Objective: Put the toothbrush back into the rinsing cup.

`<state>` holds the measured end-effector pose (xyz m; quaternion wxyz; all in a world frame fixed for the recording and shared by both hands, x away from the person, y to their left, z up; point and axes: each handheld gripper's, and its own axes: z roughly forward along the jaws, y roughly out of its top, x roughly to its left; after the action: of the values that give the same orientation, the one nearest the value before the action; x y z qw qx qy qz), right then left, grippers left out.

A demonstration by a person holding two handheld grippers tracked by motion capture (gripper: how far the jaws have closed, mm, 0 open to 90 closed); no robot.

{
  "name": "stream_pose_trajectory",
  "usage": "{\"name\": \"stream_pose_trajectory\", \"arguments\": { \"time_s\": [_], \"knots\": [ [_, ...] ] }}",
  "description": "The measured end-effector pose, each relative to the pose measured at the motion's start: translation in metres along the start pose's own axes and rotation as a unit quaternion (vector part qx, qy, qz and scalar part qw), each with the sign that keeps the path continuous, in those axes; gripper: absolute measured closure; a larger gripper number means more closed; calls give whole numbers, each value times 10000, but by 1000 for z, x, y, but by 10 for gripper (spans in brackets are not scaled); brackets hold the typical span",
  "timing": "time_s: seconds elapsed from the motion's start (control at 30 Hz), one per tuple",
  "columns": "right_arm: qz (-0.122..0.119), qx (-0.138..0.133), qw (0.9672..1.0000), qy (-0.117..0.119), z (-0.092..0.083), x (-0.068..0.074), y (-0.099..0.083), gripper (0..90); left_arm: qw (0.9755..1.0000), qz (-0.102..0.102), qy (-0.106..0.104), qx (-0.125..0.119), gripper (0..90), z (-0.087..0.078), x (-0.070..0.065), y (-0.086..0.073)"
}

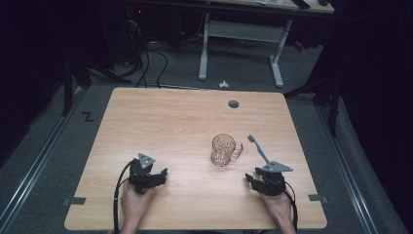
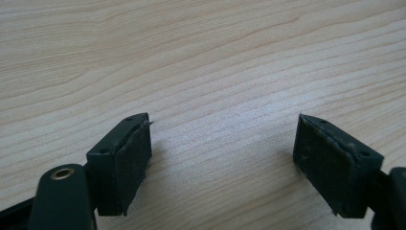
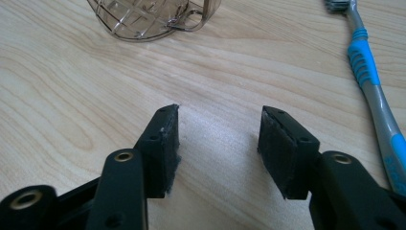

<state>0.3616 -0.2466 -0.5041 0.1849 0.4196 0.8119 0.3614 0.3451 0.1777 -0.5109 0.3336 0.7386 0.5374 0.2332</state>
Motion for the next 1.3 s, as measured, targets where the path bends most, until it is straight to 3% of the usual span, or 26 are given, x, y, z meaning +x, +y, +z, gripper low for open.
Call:
{"name": "stream_pose_trajectory", "arguments": {
  "time_s": [0.53, 1.3],
  "knots": [
    [78, -69, 9999, 66, -12, -2, -9, 564, 10000, -2, 2, -3, 214, 0, 0, 0],
    [178, -166, 9997, -25, -30, -14, -20, 616, 10000, 0, 5, -1, 214, 0, 0, 0]
  ]
}}
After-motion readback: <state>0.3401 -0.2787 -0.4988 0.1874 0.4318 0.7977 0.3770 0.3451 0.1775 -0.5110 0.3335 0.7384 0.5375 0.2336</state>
